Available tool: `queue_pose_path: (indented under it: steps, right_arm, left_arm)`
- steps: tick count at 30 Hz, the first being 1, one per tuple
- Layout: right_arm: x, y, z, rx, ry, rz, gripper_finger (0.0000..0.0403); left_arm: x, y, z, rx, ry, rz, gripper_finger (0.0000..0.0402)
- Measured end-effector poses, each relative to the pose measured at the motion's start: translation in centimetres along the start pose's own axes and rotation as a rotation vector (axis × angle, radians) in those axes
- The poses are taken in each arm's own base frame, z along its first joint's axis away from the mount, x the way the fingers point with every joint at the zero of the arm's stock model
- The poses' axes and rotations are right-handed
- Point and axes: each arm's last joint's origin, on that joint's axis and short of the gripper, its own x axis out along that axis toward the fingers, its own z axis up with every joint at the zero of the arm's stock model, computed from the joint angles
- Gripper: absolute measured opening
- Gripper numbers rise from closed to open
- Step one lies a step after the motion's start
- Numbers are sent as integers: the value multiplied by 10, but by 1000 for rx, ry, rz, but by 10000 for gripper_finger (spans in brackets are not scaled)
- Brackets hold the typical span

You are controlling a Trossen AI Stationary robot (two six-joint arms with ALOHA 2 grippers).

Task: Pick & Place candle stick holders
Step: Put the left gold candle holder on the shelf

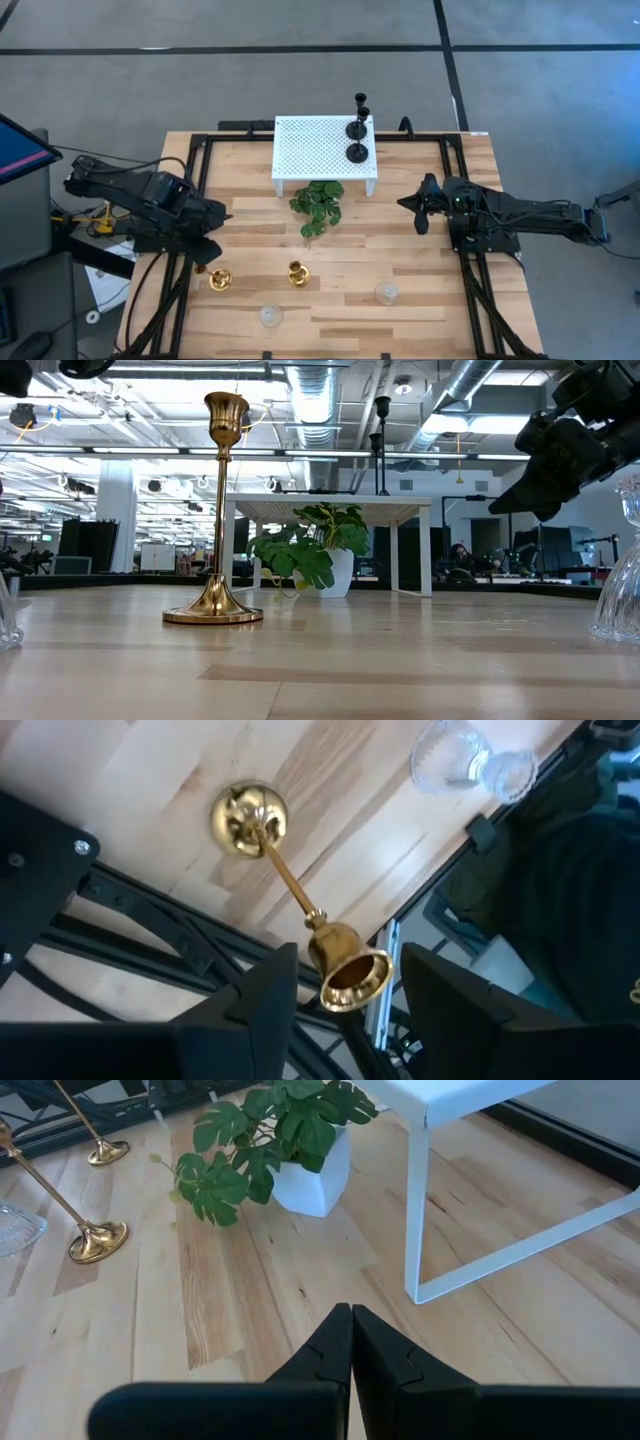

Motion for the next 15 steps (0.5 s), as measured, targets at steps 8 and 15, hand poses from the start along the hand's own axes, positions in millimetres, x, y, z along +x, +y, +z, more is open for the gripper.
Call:
queue_pose_path:
  steps: [8, 15]
  right_arm:
    - [0, 0, 0, 0, -2, 0, 0]
    - [0, 0, 0, 6, -4, 1, 0]
  left_arm:
    - [2, -2, -6, 41, 41, 7, 159]
    - [9, 1, -7, 47, 65, 45, 161]
